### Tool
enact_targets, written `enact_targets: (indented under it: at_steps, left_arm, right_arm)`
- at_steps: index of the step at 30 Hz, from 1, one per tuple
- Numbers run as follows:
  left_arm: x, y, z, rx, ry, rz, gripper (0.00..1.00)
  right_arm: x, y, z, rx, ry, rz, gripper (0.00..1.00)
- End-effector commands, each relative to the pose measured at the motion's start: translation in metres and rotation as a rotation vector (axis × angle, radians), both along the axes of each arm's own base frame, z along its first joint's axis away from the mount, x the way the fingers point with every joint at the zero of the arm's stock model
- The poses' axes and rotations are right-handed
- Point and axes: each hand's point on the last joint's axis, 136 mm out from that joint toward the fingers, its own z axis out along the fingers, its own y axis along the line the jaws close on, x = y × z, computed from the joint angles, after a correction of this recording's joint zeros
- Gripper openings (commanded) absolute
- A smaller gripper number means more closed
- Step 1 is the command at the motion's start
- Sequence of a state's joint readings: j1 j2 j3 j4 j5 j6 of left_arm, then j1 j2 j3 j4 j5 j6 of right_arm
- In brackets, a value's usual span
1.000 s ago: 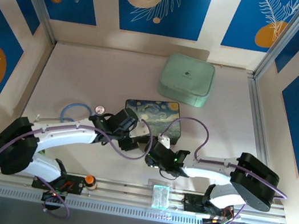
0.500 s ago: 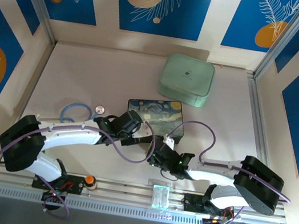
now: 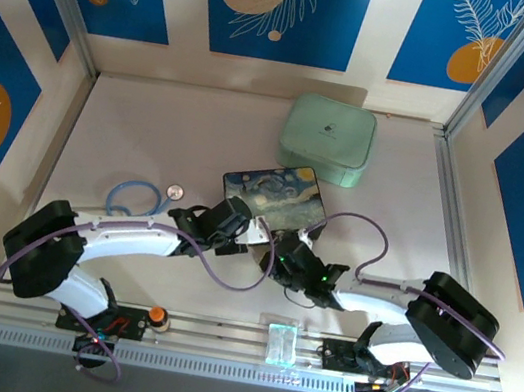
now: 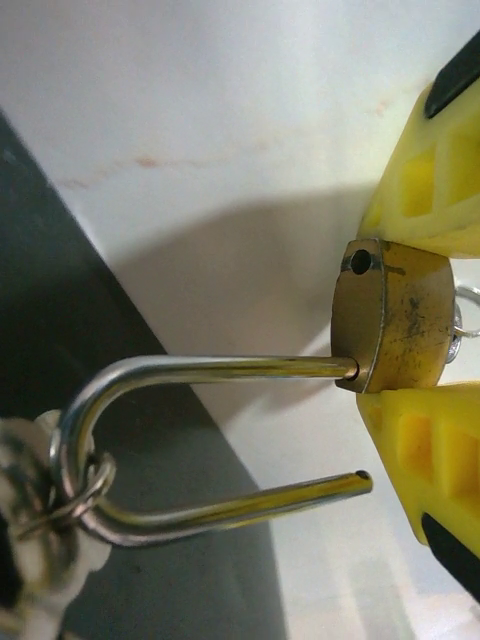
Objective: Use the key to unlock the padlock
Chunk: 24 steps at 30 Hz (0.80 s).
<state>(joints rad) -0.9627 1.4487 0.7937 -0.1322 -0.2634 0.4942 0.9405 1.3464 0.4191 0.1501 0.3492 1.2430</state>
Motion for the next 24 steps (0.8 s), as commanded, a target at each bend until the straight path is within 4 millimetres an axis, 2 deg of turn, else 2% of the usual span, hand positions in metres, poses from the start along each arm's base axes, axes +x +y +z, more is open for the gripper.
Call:
enact_targets:
  at_steps: [1, 4, 9, 14, 19, 24]
  left_arm:
    - [-0.030, 0.029, -0.045, 0.161, 0.121, -0.044, 0.61]
    - [-0.030, 0.029, -0.045, 0.170, 0.110, -0.053, 0.61]
    - [-0.028, 0.028, -0.047, 0.179, 0.108, -0.040, 0.61]
    - [-0.027, 0.023, -0.043, 0.163, 0.105, -0.039, 0.61]
    - [-0.029, 0.019, -0.042, 0.158, 0.094, -0.053, 0.61]
    - [-0.029, 0.019, -0.046, 0.164, 0.093, -0.055, 0.61]
  right_arm:
    - [0.029, -0.011, 0.015, 0.078, -0.060, -0.115, 0.24]
    - [0.034, -0.015, 0.015, 0.118, -0.046, -0.133, 0.24]
    - [0.035, -0.009, 0.027, 0.096, -0.068, -0.085, 0.23]
    - [0.043, -0.016, 0.028, 0.160, -0.037, -0.089, 0.23]
    - [0.046, -0.014, 0.042, 0.210, -0.029, -0.083, 0.23]
    - [0.049, -0.025, 0.040, 0.253, 0.001, -0.136, 0.23]
